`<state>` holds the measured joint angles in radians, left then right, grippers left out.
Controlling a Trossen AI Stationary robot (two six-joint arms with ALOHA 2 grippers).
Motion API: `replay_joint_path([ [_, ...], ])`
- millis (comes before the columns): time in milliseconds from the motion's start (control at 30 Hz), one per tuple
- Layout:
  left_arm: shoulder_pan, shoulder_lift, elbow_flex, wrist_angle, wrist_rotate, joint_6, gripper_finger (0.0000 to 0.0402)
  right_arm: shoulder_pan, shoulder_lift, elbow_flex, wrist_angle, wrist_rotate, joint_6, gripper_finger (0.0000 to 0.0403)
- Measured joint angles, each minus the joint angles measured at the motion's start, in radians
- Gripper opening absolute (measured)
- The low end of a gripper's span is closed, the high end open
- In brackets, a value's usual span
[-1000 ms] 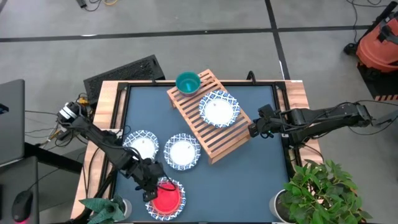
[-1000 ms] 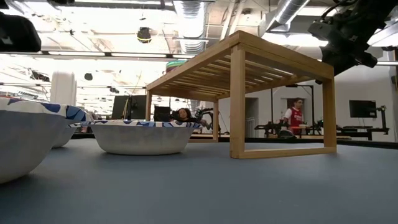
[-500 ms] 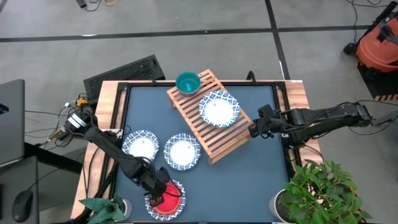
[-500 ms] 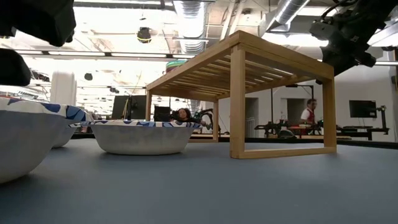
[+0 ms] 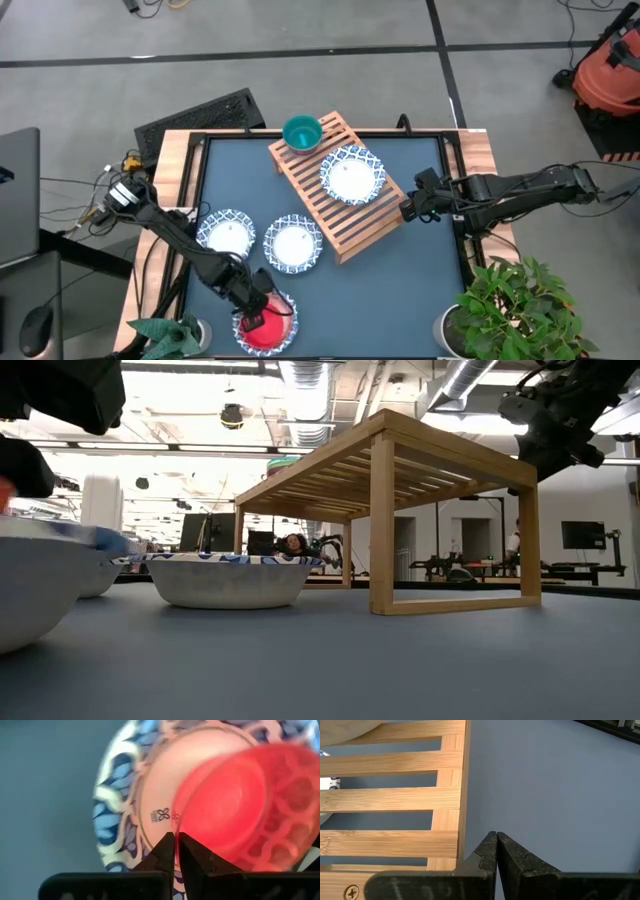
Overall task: Place and stack bowls onto a shelf
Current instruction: Stack the orange bowl on top of the blue bowl on the shelf
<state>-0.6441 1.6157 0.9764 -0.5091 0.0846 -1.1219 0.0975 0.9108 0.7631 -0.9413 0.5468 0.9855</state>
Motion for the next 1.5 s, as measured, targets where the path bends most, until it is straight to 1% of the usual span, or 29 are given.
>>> replay_joint_path([
  [233, 0.000, 0.000, 0.008, -0.009, 0.023, -0.028, 0.0000, 0.000, 0.000, 0.000, 0.000, 0.000, -0.001, 0.0036],
  [433, 0.000, -0.015, 0.082, -0.121, 0.040, -0.039, 0.0000, 0.000, 0.000, 0.000, 0.000, 0.001, -0.011, 0.0036],
  [567, 0.016, -0.067, 0.126, -0.173, 0.042, -0.044, 0.0000, 0.000, 0.000, 0.000, 0.000, 0.001, -0.027, 0.0036],
  [733, 0.070, -0.159, 0.167, -0.249, 0.065, -0.078, 0.0000, 0.000, 0.000, 0.000, 0.000, 0.002, -0.027, 0.0036],
  [833, 0.118, -0.230, 0.192, -0.315, 0.042, -0.096, 0.0000, 0.000, 0.000, 0.000, 0.000, 0.002, -0.028, 0.0036],
  [900, 0.163, -0.280, 0.208, -0.353, 0.016, -0.096, 0.0000, 0.000, 0.000, 0.000, 0.001, 0.003, -0.028, 0.0036],
  [1033, 0.272, -0.378, 0.246, -0.421, -0.074, -0.088, 0.0000, 0.000, 0.000, 0.000, 0.003, 0.003, -0.026, 0.0036],
  [1133, 0.369, -0.437, 0.275, -0.459, -0.138, -0.085, 0.0000, 0.000, 0.000, 0.000, 0.010, 0.004, -0.026, 0.0036],
  [1200, 0.442, -0.466, 0.293, -0.483, -0.160, -0.086, 0.0000, 0.000, 0.000, 0.000, 0.010, 0.004, -0.026, 0.0036],
  [1300, 0.562, -0.485, 0.335, -0.514, -0.174, -0.070, 0.0000, 0.000, 0.000, 0.000, 0.010, 0.004, -0.017, 0.0036],
  [1500, 0.793, -0.463, 0.445, -0.526, -0.178, 0.075, 0.0000, 0.000, 0.000, 0.000, 0.010, 0.005, -0.006, 0.0036],
])
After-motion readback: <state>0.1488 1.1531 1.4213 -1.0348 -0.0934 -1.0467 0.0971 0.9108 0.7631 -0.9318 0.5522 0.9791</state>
